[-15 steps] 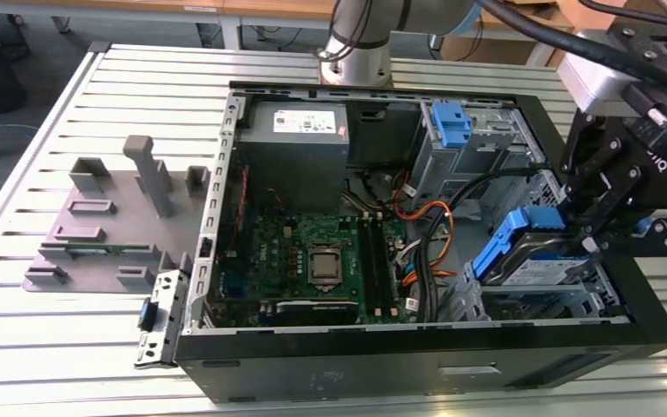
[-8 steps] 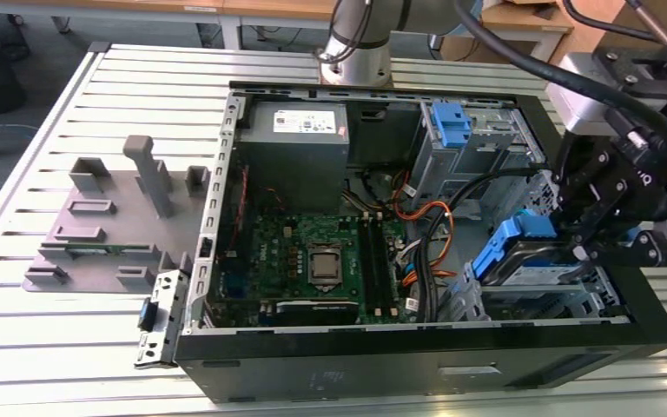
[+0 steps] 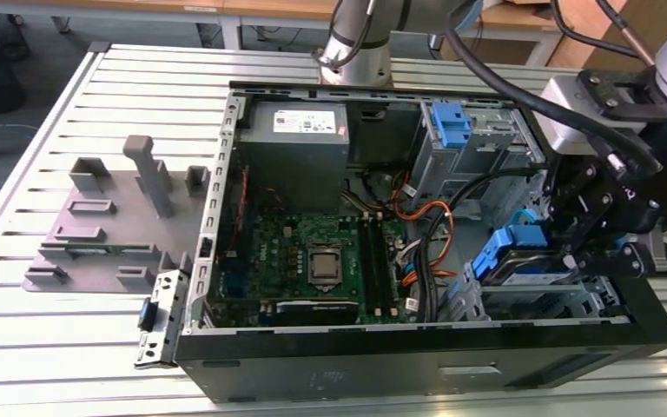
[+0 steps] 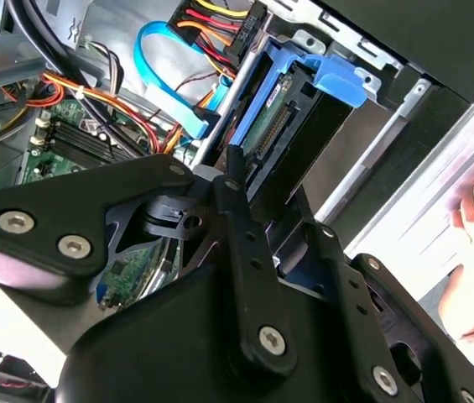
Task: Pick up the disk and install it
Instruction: 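Insert the disk into the insertion slot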
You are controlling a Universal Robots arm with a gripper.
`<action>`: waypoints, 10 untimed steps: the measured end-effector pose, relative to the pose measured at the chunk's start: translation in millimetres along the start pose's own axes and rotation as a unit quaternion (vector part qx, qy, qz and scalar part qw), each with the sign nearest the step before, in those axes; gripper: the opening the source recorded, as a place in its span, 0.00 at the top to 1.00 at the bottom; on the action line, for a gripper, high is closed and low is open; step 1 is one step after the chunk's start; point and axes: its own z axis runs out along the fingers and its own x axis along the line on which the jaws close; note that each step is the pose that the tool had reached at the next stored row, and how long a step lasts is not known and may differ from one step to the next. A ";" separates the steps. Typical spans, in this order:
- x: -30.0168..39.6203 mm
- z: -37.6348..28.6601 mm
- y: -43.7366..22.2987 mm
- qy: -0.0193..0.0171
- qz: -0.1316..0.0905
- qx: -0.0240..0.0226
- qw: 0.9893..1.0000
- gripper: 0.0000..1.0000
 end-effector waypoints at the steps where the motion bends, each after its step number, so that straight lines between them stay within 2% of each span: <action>1: 0.0 1.9 0.0 0.000 0.000 0.000 1.000 0.65; 3: 0.1 4.8 0.0 0.000 0.000 0.000 1.000 0.65; 10: 0.2 5.2 0.0 0.000 0.000 0.000 1.000 0.64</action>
